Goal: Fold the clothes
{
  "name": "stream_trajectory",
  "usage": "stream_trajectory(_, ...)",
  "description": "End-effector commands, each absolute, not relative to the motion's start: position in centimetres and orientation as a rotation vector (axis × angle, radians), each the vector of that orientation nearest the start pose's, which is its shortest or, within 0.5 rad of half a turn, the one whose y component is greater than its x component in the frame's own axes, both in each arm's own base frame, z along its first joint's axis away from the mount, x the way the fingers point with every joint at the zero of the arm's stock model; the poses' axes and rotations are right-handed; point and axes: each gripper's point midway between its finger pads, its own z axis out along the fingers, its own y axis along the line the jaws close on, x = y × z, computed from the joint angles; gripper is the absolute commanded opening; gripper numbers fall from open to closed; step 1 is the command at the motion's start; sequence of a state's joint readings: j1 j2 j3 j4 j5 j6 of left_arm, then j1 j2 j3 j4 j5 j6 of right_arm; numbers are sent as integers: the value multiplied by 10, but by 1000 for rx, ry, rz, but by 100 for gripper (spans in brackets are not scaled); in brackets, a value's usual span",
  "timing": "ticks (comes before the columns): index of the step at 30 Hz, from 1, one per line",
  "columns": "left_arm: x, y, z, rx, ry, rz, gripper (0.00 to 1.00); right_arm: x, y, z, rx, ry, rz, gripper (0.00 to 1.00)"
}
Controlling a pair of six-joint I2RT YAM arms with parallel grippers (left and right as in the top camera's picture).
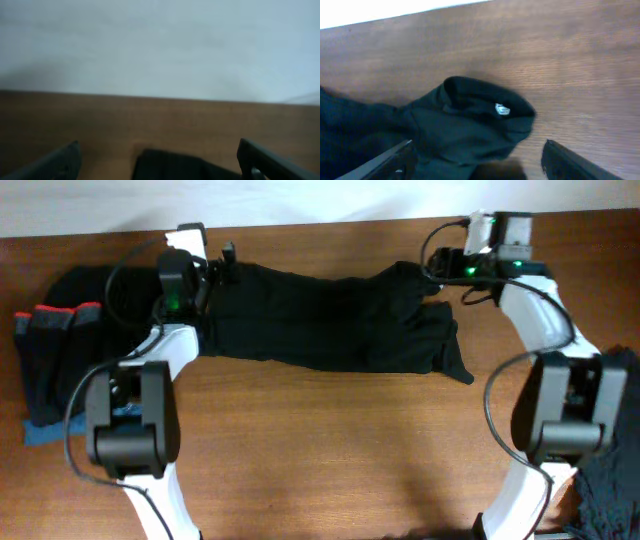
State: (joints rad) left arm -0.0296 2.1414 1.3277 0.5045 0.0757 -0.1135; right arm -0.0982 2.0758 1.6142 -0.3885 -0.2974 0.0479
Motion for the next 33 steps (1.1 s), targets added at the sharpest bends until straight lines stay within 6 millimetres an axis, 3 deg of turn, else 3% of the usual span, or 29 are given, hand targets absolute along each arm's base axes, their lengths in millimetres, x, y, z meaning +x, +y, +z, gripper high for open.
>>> stream_trajectory(1, 613, -35, 104, 4, 1879, -198, 99, 564, 9, 92, 1, 2399, 360, 86)
stream_trajectory(8, 620, -35, 85, 7, 1845, -197, 99, 576, 9, 65, -2, 2389, 357, 87)
stream_trajectory(12, 621, -34, 74, 5, 1844, -194, 99, 578, 10, 63, -6, 2384, 357, 84)
stream_trajectory(16, 627, -36, 69, 9, 1821, -196, 99, 579, 10, 63, -7, 2378, 356, 75)
stream_trajectory(21, 634, -42, 66, 19, 1816, -204, 99, 578, 9, 61, -3, 2387, 351, 74)
stream_trajectory(27, 647, -47, 42, 18, 1954, -213, 99, 573, 10, 41, 61, 2434, 379, 75)
stream_trajectory(33, 659, -51, 56, 23, 1947, -218, 99, 569, 12, 29, 66, 2464, 392, 72)
